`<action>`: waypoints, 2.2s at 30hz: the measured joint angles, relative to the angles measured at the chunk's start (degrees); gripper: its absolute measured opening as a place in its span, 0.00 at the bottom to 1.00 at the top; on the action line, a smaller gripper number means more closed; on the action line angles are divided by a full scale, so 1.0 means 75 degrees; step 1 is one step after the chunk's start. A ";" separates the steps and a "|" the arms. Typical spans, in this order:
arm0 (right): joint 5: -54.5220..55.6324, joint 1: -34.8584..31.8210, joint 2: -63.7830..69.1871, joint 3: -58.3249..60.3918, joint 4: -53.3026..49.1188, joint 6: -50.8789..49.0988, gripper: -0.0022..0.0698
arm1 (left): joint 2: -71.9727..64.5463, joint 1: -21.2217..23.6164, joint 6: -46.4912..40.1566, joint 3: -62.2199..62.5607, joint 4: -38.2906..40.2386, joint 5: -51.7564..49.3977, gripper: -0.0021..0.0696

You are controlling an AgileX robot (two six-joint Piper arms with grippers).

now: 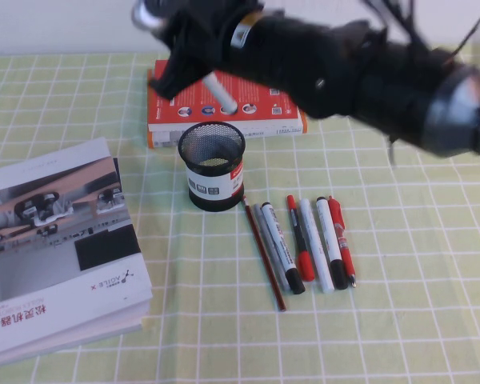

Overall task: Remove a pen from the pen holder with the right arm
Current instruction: 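Take a marker out of the pen holder and lay it on the table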

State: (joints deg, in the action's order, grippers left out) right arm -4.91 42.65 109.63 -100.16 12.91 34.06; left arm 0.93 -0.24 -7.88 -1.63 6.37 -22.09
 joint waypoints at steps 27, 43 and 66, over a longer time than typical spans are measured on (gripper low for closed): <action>-0.7246 -0.1028 -0.0823 0.0000 -0.3346 -0.8269 0.19 | 0.0000 0.0000 0.0000 0.0000 0.0000 0.0000 0.02; -0.6789 -0.1724 0.1051 0.0000 -0.2879 -0.8064 0.19 | 0.0000 0.0000 0.0000 0.0000 0.0000 0.0000 0.02; -0.6324 -0.1979 0.1951 -0.0017 -0.2889 -0.7966 0.19 | 0.0000 0.0000 0.0000 0.0000 0.0000 0.0000 0.02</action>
State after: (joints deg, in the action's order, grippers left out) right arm -52.34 27.81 124.27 -100.29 -8.76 -25.68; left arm 0.93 -0.24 -7.88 -1.63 6.37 -22.09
